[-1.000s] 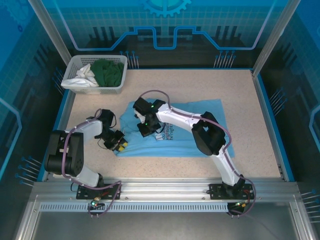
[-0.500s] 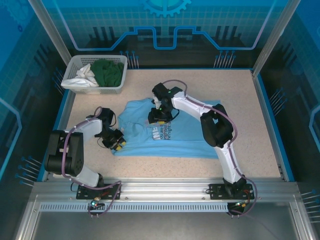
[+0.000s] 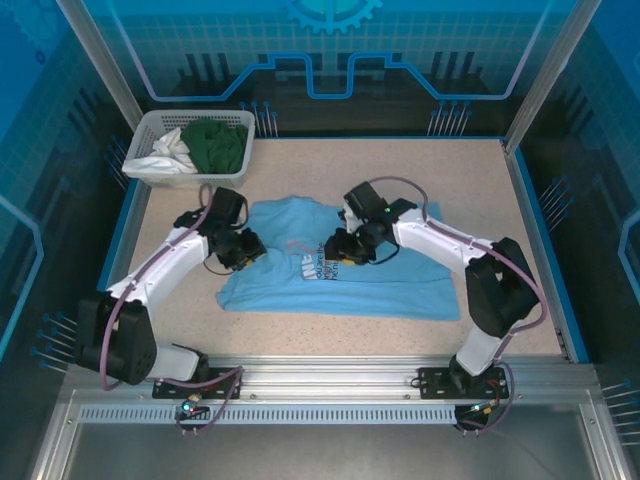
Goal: Fold and stack the t-shirts
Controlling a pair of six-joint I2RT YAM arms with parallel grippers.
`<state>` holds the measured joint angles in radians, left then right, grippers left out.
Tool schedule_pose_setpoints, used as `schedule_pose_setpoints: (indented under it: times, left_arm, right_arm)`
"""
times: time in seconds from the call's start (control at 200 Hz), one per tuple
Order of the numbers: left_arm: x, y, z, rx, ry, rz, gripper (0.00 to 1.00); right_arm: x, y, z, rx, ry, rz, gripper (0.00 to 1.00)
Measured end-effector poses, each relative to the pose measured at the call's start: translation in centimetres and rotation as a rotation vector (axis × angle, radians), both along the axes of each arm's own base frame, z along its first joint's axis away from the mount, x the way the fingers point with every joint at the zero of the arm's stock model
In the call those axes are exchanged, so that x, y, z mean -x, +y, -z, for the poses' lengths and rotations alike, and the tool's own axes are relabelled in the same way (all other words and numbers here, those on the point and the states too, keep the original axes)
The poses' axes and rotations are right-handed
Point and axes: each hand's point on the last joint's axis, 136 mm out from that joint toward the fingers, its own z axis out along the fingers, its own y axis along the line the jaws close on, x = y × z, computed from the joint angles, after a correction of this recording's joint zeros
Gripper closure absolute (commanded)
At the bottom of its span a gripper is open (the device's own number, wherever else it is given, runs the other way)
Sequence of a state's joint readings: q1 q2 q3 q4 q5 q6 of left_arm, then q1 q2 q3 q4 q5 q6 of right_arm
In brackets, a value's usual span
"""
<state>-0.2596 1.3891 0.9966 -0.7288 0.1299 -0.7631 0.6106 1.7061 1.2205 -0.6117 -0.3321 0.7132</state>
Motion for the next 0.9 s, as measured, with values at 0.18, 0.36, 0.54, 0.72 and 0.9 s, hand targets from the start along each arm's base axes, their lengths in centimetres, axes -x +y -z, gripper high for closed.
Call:
schedule_pose_setpoints:
  times: [0.18, 0.36, 0.54, 0.72, 0.9]
  left_arm:
    - [0.8, -2.0, 4.9, -0.005, 0.099, 0.048, 0.73]
    - [3.6, -0.8, 9.8, -0.055, 0.231, 0.036, 0.71]
    - [4.7, -0.5, 9.7, -0.039, 0.194, 0.019, 0.68]
    - [8.3, 0.4, 9.6, -0.027, 0.232, -0.024, 0.67]
    - [10.9, 1.9, 8.1, -0.068, 0.301, -0.087, 0.43]
  right_arm:
    - [4.3, -2.6, 6.2, 0.107, 0.14, 0.011, 0.61]
    - [5.7, -3.7, 8.3, 0.146, 0.165, 0.02, 0.59]
    - [6.8, -4.3, 8.5, 0.125, 0.134, 0.017, 0.58]
    - [9.4, -4.0, 8.4, 0.113, 0.123, -0.029, 0.54]
    - [11.1, -4.1, 7.6, 0.159, 0.138, -0.068, 0.37]
